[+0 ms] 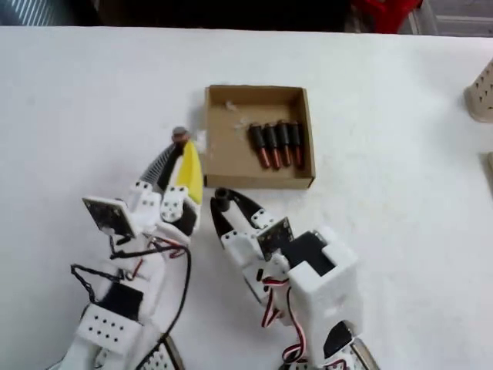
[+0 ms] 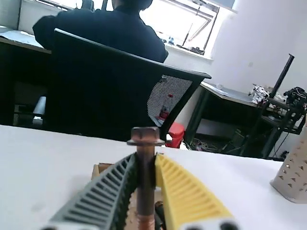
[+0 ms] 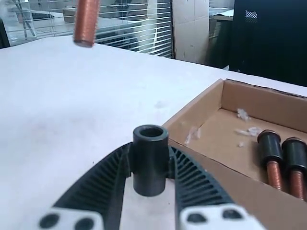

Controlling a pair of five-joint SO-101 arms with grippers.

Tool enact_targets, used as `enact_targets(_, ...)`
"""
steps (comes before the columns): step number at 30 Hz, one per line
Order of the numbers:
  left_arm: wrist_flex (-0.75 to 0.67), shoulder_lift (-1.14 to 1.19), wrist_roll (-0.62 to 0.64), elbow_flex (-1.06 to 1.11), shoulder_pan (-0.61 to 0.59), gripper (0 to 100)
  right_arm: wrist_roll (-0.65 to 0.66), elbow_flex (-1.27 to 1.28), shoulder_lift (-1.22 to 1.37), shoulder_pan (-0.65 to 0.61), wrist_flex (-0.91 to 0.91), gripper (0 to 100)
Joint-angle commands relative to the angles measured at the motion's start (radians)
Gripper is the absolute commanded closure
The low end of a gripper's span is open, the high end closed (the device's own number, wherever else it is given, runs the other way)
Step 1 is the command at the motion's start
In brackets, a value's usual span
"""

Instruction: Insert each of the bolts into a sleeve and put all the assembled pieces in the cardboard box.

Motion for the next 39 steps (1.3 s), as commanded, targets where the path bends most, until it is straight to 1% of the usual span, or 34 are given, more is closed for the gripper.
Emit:
enact_targets(1,0.190,-0.182,0.006,-0.015,0.076,98,-0.002,-0.008,-0.002,-0.013,-0.001,98.2)
enact_targets(3,0.210,-0.191,0.006,-0.015,0.097,98,-0.002,0.003,-0.002,-0.016,-0.004,98.2)
enact_targets(8,0.207,-0.193,0.005,-0.009,0.125,98,-0.002,0.006,-0.004,-0.016,-0.004,98.2)
enact_targets(12,0.127,-0.191,0.003,0.020,0.122,98,-0.002,0.041,-0.012,-0.041,-0.005,98.2)
enact_targets(16,0.114,-0.157,0.003,0.020,0.122,98,-0.006,0.054,-0.012,-0.048,-0.035,98.2)
enact_targets(18,0.066,-0.113,-0.005,0.020,0.117,98,-0.006,0.055,-0.010,-0.048,-0.036,98.2)
enact_targets(21,-0.049,0.008,-0.049,0.020,0.114,98,-0.008,0.055,-0.010,-0.048,-0.036,98.2)
enact_targets(26,-0.281,0.257,-0.025,0.011,0.096,98,-0.008,0.055,-0.008,-0.048,-0.036,98.2)
enact_targets(29,-0.373,0.366,-0.021,0.002,0.102,98,-0.008,0.052,-0.008,-0.044,-0.036,98.2)
enact_targets(32,-0.416,0.429,0.021,0.003,0.094,98,-0.008,0.049,-0.012,-0.041,-0.035,98.2)
enact_targets(39,-0.431,0.538,0.026,0.002,0.094,98,-0.009,0.054,-0.012,-0.041,-0.038,98.2)
